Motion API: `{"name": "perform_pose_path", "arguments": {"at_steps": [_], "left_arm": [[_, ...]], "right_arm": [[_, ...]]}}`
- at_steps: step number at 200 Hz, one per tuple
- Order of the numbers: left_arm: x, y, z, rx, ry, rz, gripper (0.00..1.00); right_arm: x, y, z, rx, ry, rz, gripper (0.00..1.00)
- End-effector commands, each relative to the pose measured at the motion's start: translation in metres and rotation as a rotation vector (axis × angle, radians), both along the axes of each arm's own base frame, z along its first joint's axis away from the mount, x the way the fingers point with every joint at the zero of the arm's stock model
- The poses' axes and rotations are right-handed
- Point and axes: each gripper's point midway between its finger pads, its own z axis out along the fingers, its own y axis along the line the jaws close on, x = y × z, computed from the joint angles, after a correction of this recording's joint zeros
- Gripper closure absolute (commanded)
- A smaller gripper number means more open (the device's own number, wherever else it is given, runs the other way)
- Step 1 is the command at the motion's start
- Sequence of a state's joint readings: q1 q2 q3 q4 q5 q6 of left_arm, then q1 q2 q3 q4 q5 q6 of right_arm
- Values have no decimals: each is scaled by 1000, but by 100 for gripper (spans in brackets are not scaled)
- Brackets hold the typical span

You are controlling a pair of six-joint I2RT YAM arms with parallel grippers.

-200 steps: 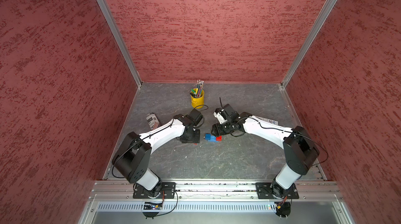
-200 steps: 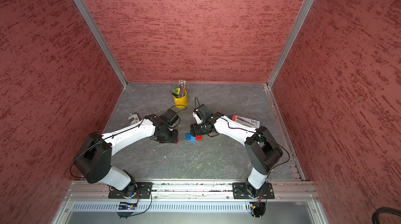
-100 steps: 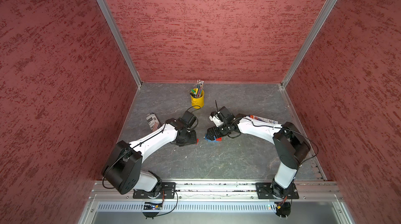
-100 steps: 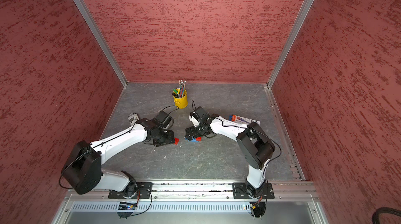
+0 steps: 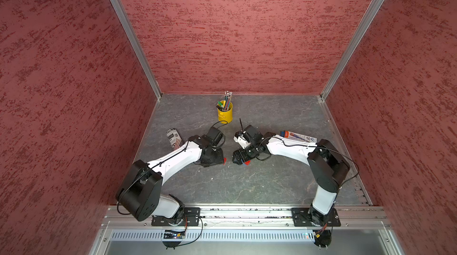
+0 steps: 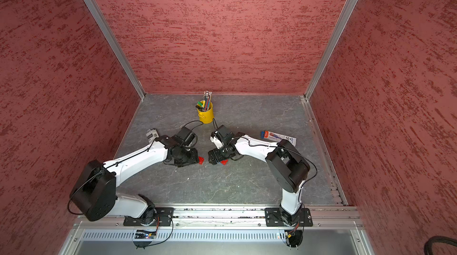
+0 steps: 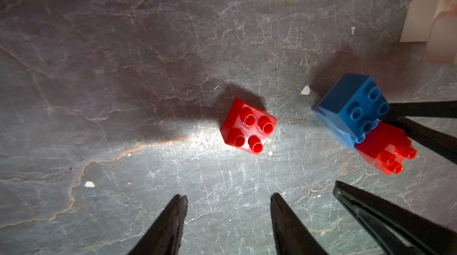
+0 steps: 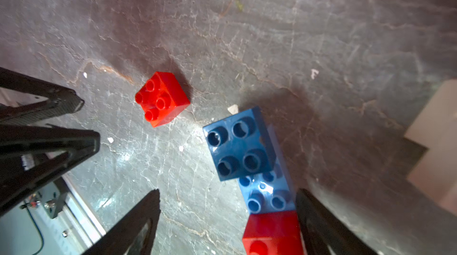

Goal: Assemble the letter y with lego
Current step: Adjust the lego brick at the center of the board, then pick up the lego brick from the center of the board.

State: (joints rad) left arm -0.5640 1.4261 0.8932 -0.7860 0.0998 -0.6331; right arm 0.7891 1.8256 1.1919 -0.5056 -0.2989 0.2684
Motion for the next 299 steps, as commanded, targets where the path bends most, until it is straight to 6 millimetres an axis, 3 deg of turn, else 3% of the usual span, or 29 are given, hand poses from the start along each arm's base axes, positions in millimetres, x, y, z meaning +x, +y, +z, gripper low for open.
{"name": "perform_pose_path", "arguments": {"at_steps": [1, 57, 124, 193, 247, 299], "left_arm": [[1, 3, 0, -12, -8, 19, 42], [-2, 9, -1, -17, -4, 36, 42], [-4, 11, -4, -26, 4, 48, 42], [-4, 12, -8, -26, 14, 49, 42], [-3, 13, -8, -28, 14, 54, 42], [-4, 15, -11, -26, 20, 57, 42]], "right_arm": [[10, -3, -2, -89, -61, -9, 14], [10, -7, -21, -233, -93, 16, 27], [15, -10, -25, -277, -117, 14, 46], [18, -7, -24, -287, -123, 25, 53], [16, -8, -28, -308, -121, 37, 52], [20, -5, -20, -302, -142, 36, 63]]}}
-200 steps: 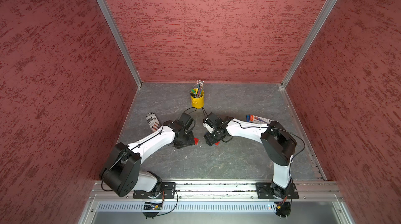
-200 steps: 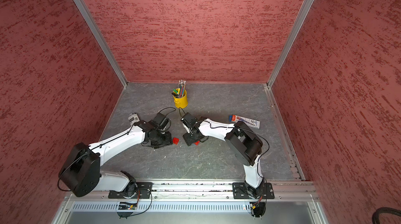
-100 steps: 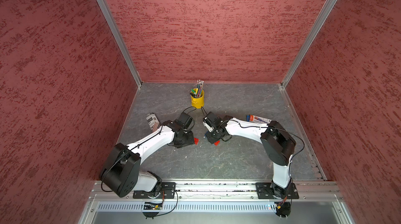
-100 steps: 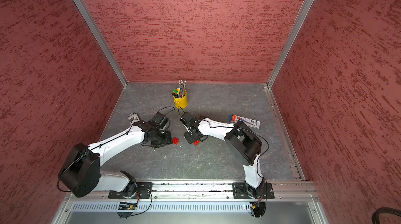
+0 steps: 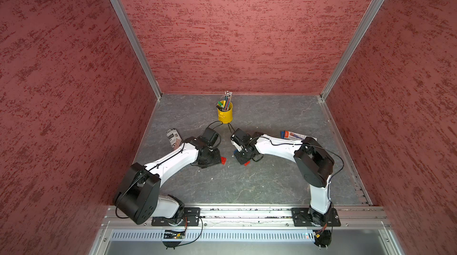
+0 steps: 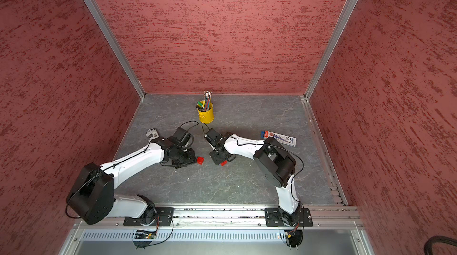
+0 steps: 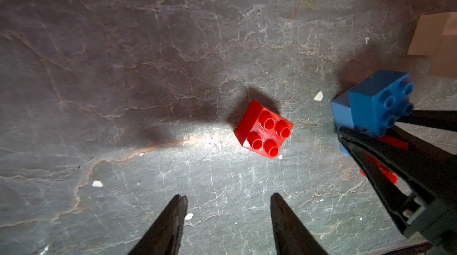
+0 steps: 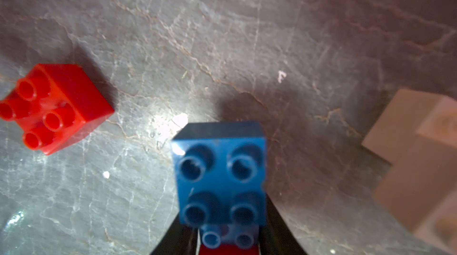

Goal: Assemble the letter y with lego
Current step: Pick up the lego brick from the center of the board, then assemble the lego brick with the lego brick.

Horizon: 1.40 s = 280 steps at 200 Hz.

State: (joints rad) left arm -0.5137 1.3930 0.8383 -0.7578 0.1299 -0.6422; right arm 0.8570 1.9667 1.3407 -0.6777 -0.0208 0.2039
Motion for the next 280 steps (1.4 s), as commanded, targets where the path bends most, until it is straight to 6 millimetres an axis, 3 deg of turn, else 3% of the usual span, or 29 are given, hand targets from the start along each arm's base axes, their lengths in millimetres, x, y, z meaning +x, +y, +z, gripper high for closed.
{"name": "perform_pose_path", "arguments": {"at_steps": [1, 67, 114, 171, 280], "left_arm": [[-2, 4, -6, 4, 9, 7, 42], [-8, 17, -5, -107, 9, 120, 42], [-14, 30, -1, -203, 0, 222, 43], [-22, 40, 1, -230, 1, 266, 43], [-24, 45, -2, -246, 7, 282, 43]], "right_arm": [[6, 8, 11, 3, -37, 10, 63], [9, 34, 45, 74, -82, 96, 64], [4, 68, 57, 122, -109, 232, 63], [4, 97, 58, 111, -139, 391, 63], [-8, 104, 43, 53, -134, 522, 61]]}}
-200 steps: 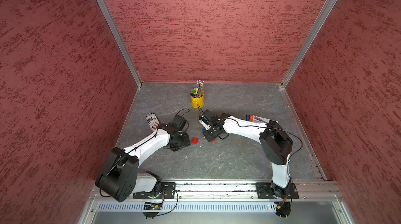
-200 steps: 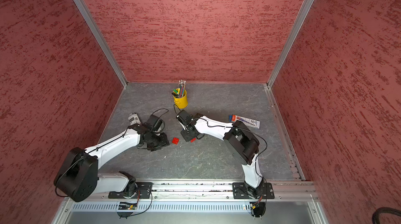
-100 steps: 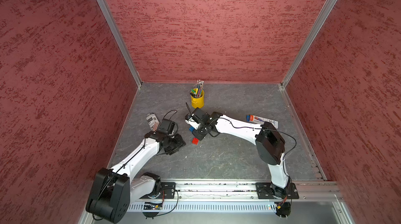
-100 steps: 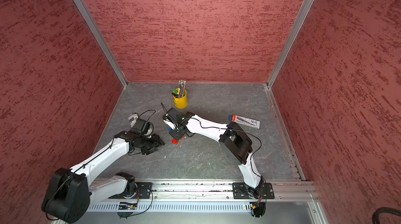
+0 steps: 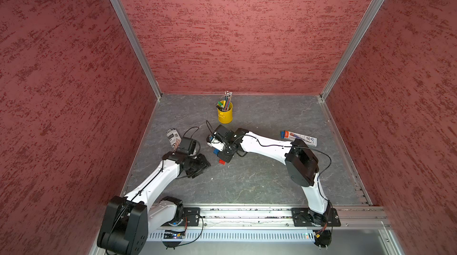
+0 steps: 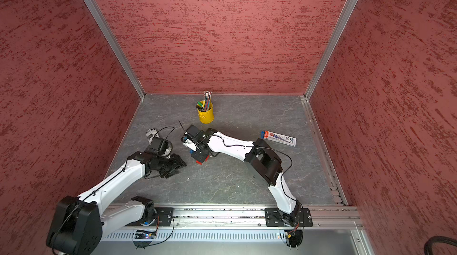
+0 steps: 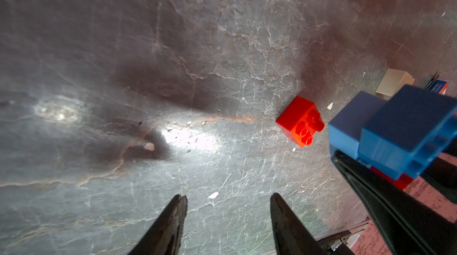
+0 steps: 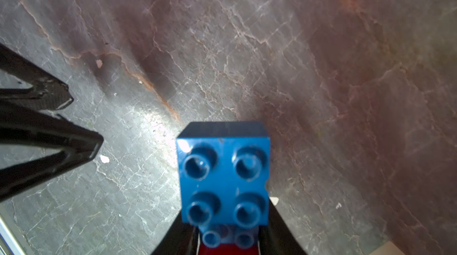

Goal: Assemble the letter y with lego
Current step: Assemble the lego brick with the lego brick.

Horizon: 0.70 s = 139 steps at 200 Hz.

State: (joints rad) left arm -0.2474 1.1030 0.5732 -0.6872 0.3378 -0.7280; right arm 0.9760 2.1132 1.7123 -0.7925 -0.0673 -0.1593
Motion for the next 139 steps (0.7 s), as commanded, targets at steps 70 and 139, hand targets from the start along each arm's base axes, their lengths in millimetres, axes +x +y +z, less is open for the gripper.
{"name": "perform_pose_path", "arguments": {"at_steps": [70, 139], "left_arm": [[0, 1, -1, -8, 1, -1, 43], [0, 2, -2, -5, 6, -5, 43]], "right_arm": [[-4, 9, -14, -29, -11, 72, 61], [-1, 10, -12, -30, -28, 61, 59]]}}
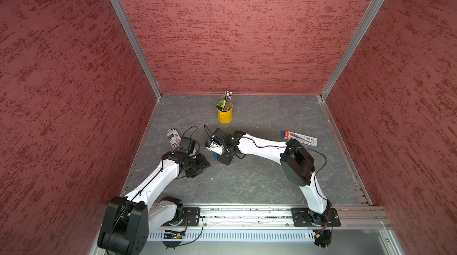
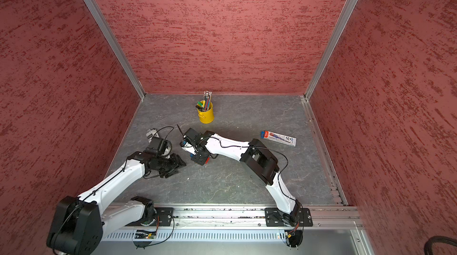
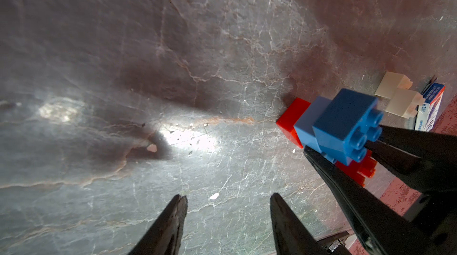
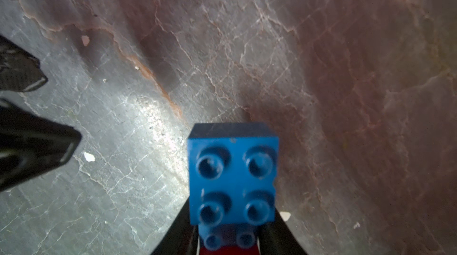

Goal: Assemble the letter y with lego
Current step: Assemble the lego brick with the lego brick.

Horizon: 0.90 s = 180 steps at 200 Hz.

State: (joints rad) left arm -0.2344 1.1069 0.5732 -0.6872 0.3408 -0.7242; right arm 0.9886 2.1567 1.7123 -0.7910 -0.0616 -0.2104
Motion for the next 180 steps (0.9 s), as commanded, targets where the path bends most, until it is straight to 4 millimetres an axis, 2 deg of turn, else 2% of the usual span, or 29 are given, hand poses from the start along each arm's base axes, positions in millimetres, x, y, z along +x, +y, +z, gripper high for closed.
{"name": "perform_pose_path", "arguments": {"at_steps": [1, 64, 89, 180], "left_arm": [[-1, 0, -2, -3, 4, -15, 43], [0, 0, -2, -4, 2, -16, 43], [-1, 0, -3, -4, 3, -16, 43], [-4, 2, -6, 1, 11, -12, 43]], "right_arm": [[4, 9, 9, 16, -30, 4, 59], [3, 12, 15, 36, -35, 14, 65], [2, 12, 13, 34, -32, 16, 68], [2, 11, 0, 18, -29, 6, 68]]}}
